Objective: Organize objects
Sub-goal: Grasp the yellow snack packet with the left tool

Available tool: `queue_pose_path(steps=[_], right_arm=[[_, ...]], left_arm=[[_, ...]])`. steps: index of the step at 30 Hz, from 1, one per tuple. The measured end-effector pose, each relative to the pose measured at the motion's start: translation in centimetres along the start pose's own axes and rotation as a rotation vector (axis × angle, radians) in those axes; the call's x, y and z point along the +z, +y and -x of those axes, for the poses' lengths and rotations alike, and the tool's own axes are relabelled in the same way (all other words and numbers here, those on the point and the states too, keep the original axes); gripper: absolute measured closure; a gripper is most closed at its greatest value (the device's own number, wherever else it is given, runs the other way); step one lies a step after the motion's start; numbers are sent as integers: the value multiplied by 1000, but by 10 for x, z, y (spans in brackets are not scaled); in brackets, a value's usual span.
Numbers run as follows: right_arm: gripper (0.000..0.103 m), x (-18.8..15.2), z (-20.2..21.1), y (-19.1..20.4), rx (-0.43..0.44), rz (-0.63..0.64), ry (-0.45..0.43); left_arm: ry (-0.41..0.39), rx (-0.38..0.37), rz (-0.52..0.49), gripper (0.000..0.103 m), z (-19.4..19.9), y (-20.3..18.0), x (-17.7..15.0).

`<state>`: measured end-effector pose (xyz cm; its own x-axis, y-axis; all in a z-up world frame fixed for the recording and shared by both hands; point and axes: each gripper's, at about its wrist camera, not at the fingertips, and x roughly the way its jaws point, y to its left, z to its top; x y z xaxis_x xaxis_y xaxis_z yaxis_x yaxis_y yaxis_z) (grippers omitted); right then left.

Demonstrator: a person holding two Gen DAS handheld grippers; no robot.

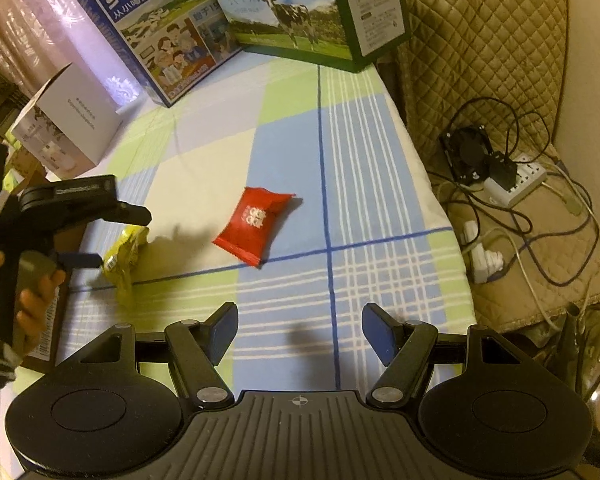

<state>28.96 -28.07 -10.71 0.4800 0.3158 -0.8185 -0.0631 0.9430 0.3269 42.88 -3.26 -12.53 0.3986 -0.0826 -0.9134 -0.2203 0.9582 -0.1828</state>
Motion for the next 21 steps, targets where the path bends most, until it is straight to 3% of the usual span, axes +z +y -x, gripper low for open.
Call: queue_pose_path(steps=[3, 13, 15, 17, 21], right_arm=[[36, -3, 0, -4, -7, -12, 6], [36, -7, -4, -6, -9, -15, 25], [36, -5, -6, -3, -2, -3, 26], [36, -3, -9, 2, 7, 6, 27], [36, 3, -14, 13, 24, 32, 16]], left_arm=[[-21, 50, -119, 4, -1, -11, -11], [-42, 66, -339, 9, 16, 14, -61], [-41, 58, -359, 14, 18, 18, -65], [-52, 36, -361, 29, 19, 22, -64], [-65, 13, -391, 36, 19, 21, -61]])
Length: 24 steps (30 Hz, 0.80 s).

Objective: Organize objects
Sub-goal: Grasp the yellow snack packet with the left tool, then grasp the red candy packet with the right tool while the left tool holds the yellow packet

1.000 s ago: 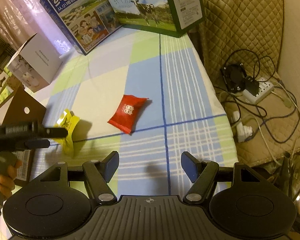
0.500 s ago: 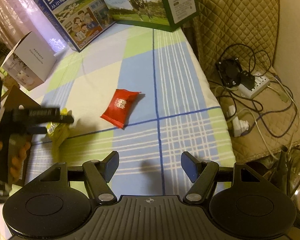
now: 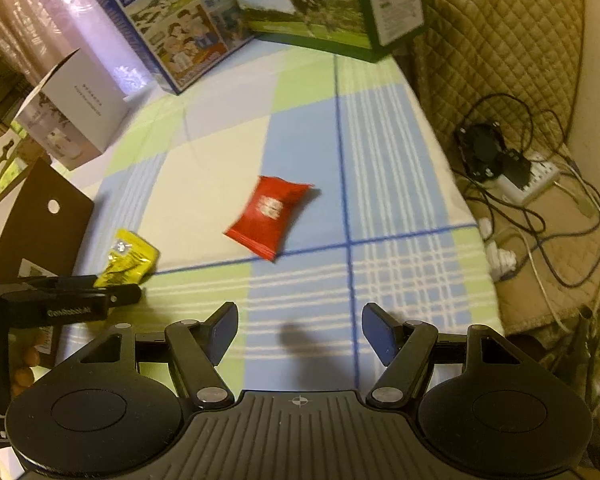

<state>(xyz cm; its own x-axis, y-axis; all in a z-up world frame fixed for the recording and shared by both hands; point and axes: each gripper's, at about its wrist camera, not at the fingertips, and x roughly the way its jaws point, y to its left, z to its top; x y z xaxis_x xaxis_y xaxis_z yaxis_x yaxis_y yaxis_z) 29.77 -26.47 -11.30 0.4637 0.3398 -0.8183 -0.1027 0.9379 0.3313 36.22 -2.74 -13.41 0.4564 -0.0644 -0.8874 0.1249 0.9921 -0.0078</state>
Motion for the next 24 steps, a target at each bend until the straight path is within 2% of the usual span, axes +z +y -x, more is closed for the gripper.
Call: queue_pose_path(steps=[2, 5, 8, 15, 19, 24], right_arm=[[36, 3, -2, 4, 8, 10, -8], [36, 8, -6, 9, 17, 19, -20], [36, 14, -13, 15, 20, 28, -30], [37, 31, -34, 25, 9, 34, -78], [49, 38, -48, 28, -12, 33, -78], [56, 44, -62, 29, -38, 24, -77]], left_arm=[[-13, -13, -18, 54, 2, -3, -1], [-19, -13, -25, 57, 5, -5, -1], [-36, 14, -31, 57, 5, -5, 1], [-76, 23, -20, 57, 8, -3, 14], [-80, 32, -4, 57, 5, 1, 22], [-83, 36, 7, 57, 0, 3, 27]])
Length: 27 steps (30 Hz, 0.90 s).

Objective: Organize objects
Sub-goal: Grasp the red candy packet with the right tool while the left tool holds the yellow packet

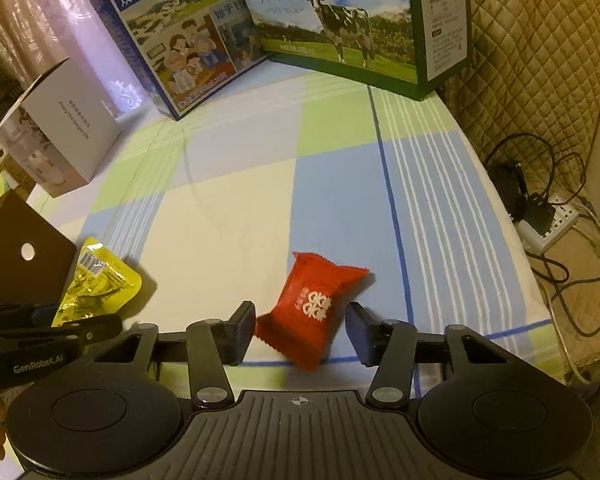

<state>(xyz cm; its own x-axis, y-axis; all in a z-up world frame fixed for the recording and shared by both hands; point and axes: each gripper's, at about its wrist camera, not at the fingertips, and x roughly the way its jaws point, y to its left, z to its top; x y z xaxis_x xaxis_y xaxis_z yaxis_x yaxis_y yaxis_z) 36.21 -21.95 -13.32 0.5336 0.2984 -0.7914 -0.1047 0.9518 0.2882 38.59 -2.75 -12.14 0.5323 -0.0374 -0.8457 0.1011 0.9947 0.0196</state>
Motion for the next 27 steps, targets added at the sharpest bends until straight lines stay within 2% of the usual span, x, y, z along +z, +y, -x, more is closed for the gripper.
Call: queue_pose_path(steps=[7, 14, 27], right_arm=[[73, 8, -8, 12, -64, 76, -11], [76, 3, -8, 21, -76, 154, 7], [81, -40, 20, 40, 1, 233, 75]], left_arm=[[17, -5, 12, 57, -4, 1, -1], [35, -8, 12, 57, -4, 0, -9], [42, -27, 0, 57, 26, -8, -40]])
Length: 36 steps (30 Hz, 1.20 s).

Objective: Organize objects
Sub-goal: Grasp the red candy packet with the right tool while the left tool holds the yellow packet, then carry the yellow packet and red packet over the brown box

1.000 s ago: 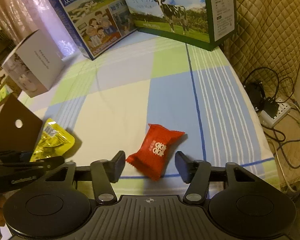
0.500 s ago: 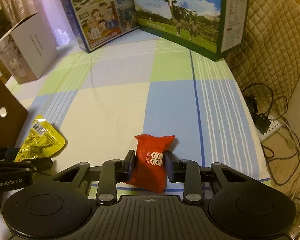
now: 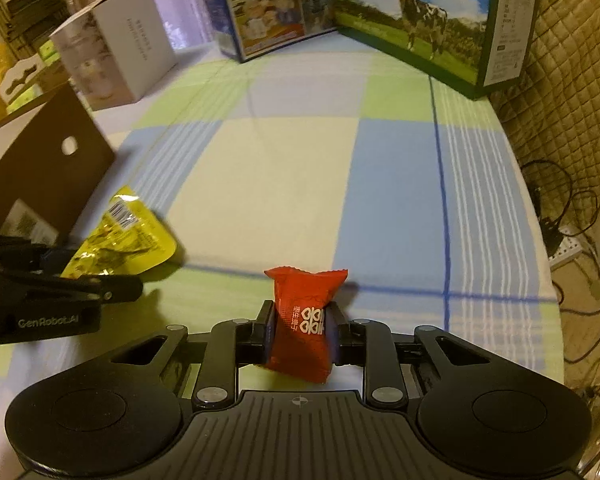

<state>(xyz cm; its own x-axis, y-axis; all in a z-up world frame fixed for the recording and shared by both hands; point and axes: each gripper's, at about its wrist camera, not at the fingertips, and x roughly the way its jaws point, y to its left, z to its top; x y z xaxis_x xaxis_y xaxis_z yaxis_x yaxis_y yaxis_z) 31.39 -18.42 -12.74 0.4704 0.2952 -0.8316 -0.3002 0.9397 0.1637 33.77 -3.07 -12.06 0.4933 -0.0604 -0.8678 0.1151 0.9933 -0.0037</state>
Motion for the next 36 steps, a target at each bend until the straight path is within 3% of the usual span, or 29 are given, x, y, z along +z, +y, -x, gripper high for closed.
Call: queue_pose_path(steps=[6, 20, 36], right_arm=[[81, -15, 30, 12, 37, -3, -16], [81, -29, 103, 59, 114, 17, -118], [81, -18, 120, 174, 256, 70, -178]], left_arm=[[-24, -22, 8, 57, 29, -4, -17], [-163, -82, 29, 57, 119, 6, -45], [-268, -25, 112, 57, 197, 109, -75]])
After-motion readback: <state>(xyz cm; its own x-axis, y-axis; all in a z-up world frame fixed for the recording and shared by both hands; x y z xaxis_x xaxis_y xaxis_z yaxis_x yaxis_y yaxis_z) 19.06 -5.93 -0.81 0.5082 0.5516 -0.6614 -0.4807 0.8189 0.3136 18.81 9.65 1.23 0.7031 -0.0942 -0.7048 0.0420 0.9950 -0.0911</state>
